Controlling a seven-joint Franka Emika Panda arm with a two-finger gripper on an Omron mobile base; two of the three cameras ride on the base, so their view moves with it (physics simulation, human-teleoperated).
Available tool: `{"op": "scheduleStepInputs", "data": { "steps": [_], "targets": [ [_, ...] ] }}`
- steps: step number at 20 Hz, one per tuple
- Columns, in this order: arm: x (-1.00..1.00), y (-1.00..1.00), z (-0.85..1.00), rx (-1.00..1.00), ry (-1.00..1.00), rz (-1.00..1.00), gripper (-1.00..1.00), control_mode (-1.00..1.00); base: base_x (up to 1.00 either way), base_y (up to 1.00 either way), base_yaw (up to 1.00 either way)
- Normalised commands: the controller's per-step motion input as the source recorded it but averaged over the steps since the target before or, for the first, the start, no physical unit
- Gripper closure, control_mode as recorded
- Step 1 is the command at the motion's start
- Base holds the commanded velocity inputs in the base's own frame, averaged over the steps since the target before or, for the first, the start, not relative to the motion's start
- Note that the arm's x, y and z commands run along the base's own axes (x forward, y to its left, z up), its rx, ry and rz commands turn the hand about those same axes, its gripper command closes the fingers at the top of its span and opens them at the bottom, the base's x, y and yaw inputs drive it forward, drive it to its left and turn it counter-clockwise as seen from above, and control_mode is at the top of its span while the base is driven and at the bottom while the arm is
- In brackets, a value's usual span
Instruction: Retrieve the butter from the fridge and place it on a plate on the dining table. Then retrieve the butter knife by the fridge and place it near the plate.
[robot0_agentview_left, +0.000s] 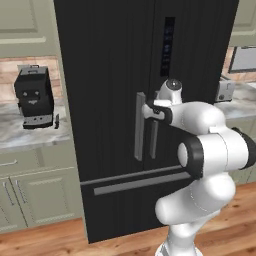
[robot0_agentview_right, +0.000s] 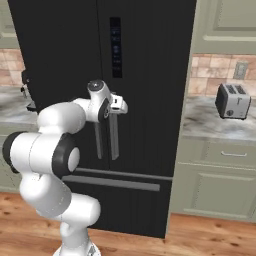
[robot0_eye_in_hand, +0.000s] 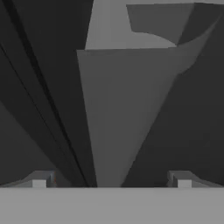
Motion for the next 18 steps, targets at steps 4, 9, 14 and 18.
{"op": "scheduleStepInputs", "data": {
  "steps": [4,9,14,18],
  "targets": [
    [0.36,0.0,-0.19,-0.03,-0.09,0.0,-1.0,-1.0,0.0,0.0,0.0],
    [0.29,0.0,0.0,0.0,-0.03,0.0,-1.0,-1.0,0.0,0.0,0.0],
    [0.35,0.0,0.0,0.0,-0.03,0.0,1.0,-1.0,0.0,0.0,0.0],
    [0.24,0.0,0.0,0.0,-0.01,0.0,1.0,-1.0,0.0,0.0,0.0]
  ]
}}
